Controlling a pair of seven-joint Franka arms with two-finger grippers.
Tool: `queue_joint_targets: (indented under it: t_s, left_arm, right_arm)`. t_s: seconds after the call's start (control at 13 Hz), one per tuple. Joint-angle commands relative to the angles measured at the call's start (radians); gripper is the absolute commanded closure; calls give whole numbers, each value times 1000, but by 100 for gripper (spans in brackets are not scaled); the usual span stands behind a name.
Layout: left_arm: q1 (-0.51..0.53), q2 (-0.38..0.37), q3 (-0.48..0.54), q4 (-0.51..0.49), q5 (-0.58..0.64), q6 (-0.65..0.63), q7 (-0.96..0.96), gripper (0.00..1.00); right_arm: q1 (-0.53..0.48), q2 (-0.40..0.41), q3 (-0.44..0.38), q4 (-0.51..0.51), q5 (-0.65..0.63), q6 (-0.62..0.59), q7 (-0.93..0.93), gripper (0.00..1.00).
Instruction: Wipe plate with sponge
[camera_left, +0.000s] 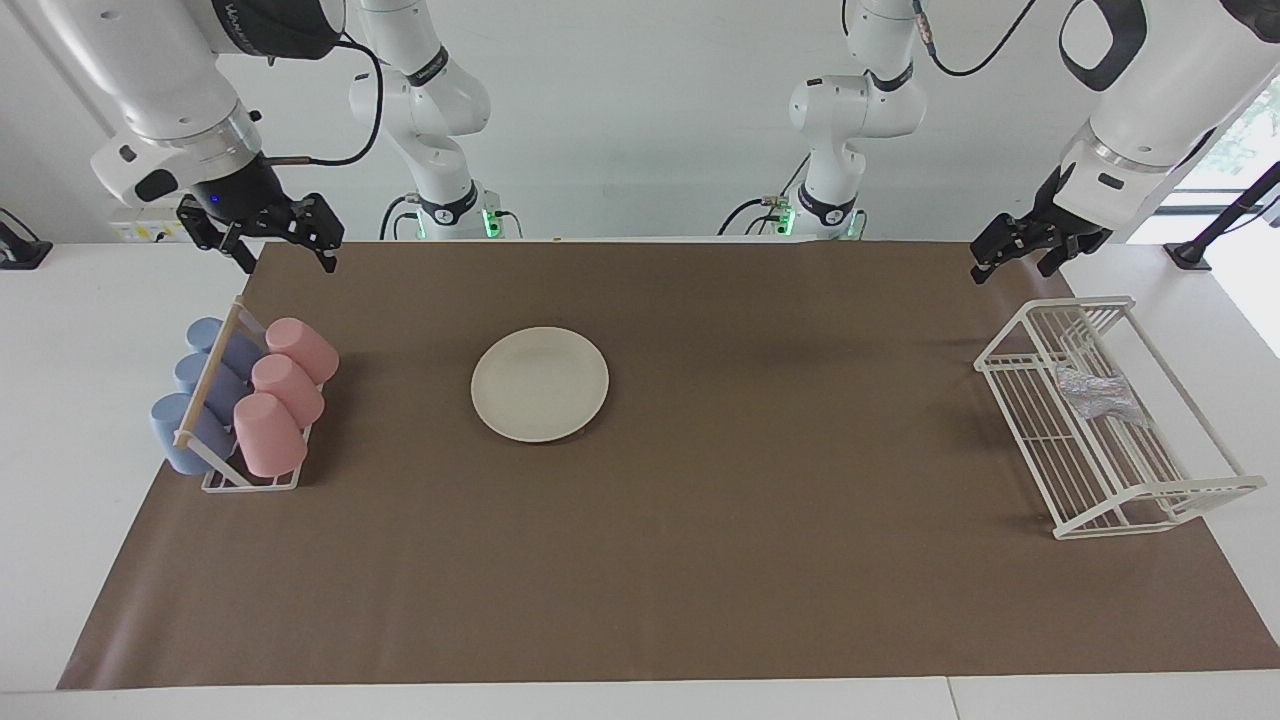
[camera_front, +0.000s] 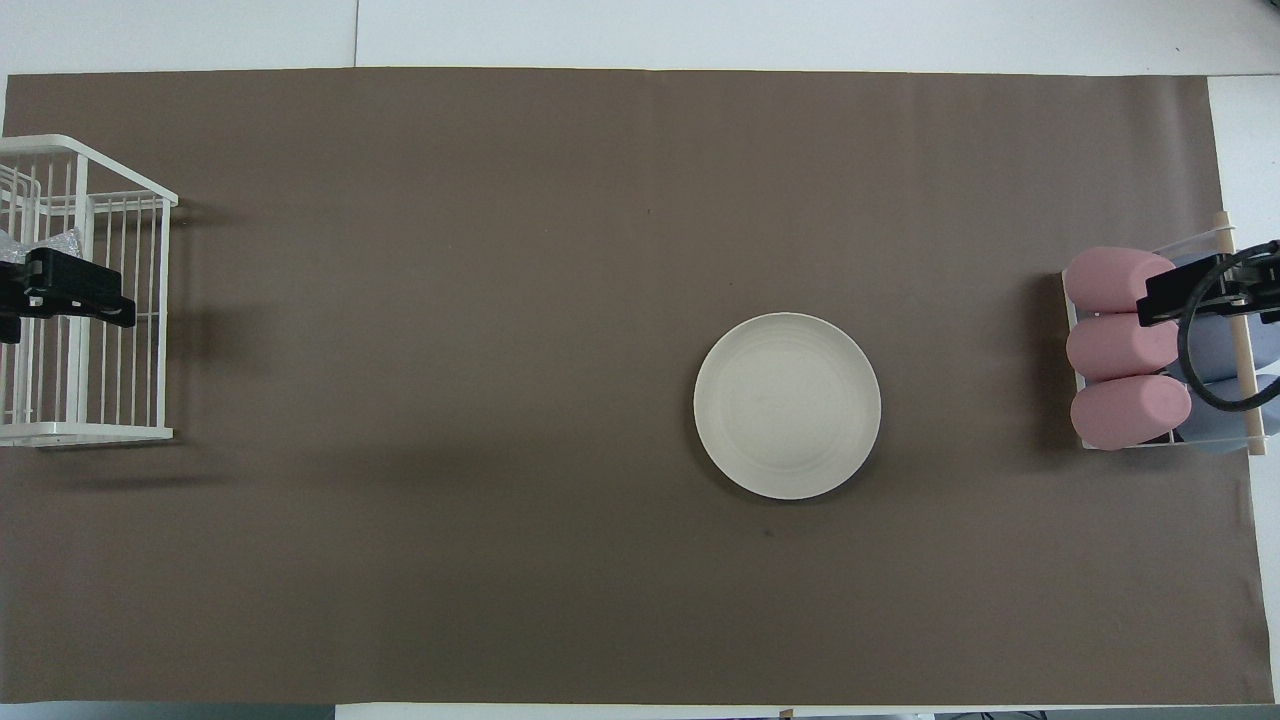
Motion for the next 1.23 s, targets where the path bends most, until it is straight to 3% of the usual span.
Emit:
queue_joint_targets:
  t_s: [0.0,0.39,0.85,1.16]
  left_arm:
    - [-10,-31,8,-40,14,25,11,0]
    - [-16,-34,10,-58,43,45,-20,0]
    - [-74,-11,-9,-173,423,173,-147,0]
    - [-87,98,-9,-207,677,264,-202,0]
  right_arm:
    - [-3,-16,-3,-21,13,-3,-23,0]
    - [-3,-16,-3,-21,13,-3,-23,0]
    - [2,-21,6,-39,13,13,102,0]
    - [3,-27,17,-53,13,20,246,0]
